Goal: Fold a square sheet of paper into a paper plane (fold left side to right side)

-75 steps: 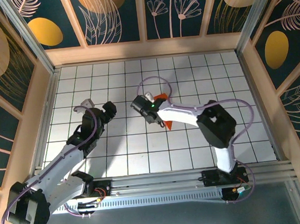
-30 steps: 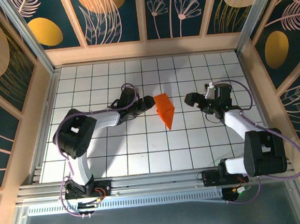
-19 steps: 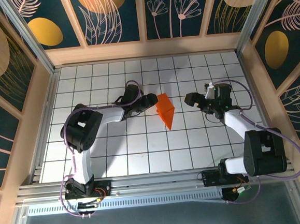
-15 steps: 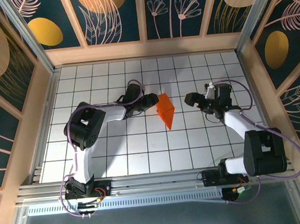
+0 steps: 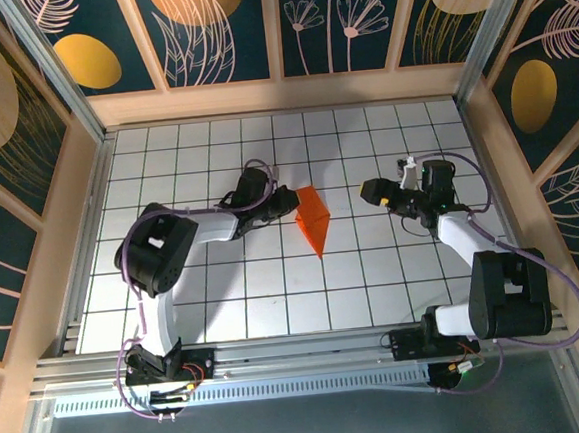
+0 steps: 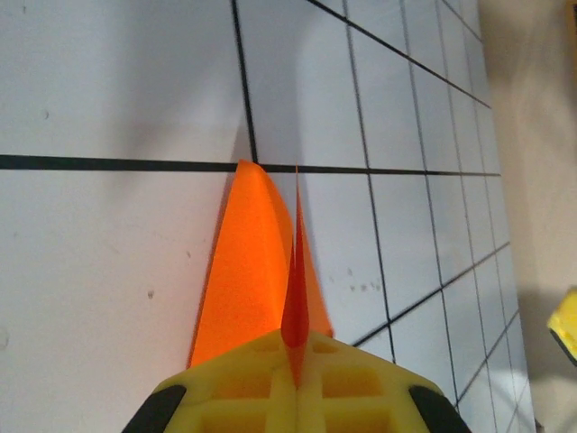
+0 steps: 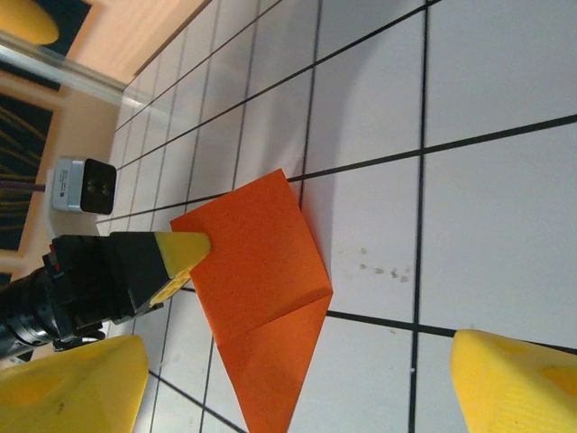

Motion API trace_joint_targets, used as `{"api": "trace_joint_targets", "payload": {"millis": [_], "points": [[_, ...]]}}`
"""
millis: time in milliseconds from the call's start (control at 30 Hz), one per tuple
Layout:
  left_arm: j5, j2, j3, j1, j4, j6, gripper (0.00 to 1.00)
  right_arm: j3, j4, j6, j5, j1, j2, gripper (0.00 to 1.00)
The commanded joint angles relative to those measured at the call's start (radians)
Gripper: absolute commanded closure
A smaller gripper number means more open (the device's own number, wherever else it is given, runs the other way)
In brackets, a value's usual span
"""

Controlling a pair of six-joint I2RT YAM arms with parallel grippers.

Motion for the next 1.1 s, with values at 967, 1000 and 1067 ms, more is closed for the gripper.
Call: {"api": "trace_joint_targets", "payload": {"millis": [967, 1000, 1067], "points": [[0.315, -0.219, -0.369, -0.004, 0.497, 0.214, 1.00, -0.020, 0.401, -0.173, -0.329, 0.302, 0.340, 0.23], [0.307, -0.218, -0.369, -0.004, 0.490, 0.216, 1.00, -0.019, 0.397, -0.174, -0.331, 0.301, 0.333, 0.25], [0.288, -0.214, -0.366, -0.002, 0.470, 0.222, 1.00, -0.014, 0.378, -0.183, -0.334, 0.301, 0.316, 0.28]]}}
